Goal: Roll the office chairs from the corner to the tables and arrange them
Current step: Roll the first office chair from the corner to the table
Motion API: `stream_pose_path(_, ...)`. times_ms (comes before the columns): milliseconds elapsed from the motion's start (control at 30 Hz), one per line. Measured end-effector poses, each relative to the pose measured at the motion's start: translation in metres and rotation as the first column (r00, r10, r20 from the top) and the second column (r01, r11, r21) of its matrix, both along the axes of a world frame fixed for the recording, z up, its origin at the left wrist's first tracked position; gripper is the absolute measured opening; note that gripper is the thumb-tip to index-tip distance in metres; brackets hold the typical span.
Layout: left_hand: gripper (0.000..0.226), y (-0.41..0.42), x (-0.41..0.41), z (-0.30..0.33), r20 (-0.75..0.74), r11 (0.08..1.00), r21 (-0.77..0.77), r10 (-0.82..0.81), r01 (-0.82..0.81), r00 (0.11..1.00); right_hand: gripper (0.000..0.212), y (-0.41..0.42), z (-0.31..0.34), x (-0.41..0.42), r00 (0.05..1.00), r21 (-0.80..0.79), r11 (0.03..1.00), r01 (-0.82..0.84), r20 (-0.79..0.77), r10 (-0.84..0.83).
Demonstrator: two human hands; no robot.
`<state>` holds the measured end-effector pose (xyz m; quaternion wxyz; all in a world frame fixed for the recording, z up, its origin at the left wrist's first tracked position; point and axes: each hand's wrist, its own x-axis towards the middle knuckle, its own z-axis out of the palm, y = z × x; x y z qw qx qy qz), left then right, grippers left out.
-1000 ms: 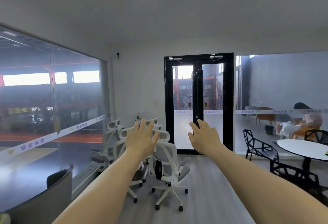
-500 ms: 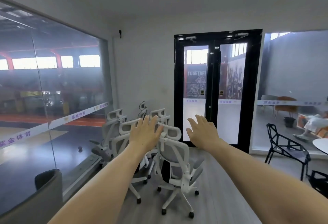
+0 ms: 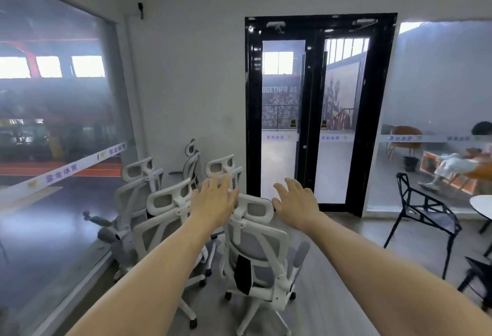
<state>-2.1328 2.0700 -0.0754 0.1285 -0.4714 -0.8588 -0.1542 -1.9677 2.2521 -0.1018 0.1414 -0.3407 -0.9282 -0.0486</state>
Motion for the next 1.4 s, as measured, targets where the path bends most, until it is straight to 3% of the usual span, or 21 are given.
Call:
stream_pose_path(167,0.061,0.08,-0.086,-0.046,0.012,0.998,-0.054,-0.013,0.014,1.0,0.054,0.08,-0.039,-0.079,1.0,-0.053,0.999,0.004,-0.011,-0.005)
stream_pose_path(600,0.063,0.255,-0.254,-0.205,0.253,0.963,-0.271,0.076,-0.004,0.965,0.051,0.264,-0.182,-0.222,0.999,-0.287,0.958,0.021,0.032,-0.012)
stream_pose_path(833,0.06,0.308,-0.321,-0.28,0.401,0.937,-0.33,0.028,0.117,0.915,0.038,0.275,-0.257,-0.261,0.998,-0.28,0.959,0.048,-0.016,-0.055)
stream_pose_path(967,0.06,0.326,-0.363,-0.312,0.37,0.885,-0.416,-0.047,0.211,0.928,0.039,0.268,-0.291,-0.278,0.982,-0.219,0.959,0.18,-0.015,-0.188)
stream_pose_path(1100,0.064,0.342,-0.404,-0.335,0.349,0.82,-0.464,-0.179,0.336,0.92,0.046,0.246,-0.312,-0.295,0.961,-0.294,0.922,0.251,-0.042,-0.275)
stream_pose_path(1267,0.063,0.354,-0.444,-0.348,0.334,0.759,-0.48,-0.307,0.441,0.891,0.047,0.22,-0.338,-0.318,0.925,-0.341,0.861,0.376,0.075,-0.374)
stream_pose_path(1400,0.06,0.355,-0.466,-0.349,0.366,0.738,-0.499,-0.295,0.454,0.882,0.044,0.221,-0.343,-0.336,0.89,-0.313,0.834,0.454,0.105,-0.445)
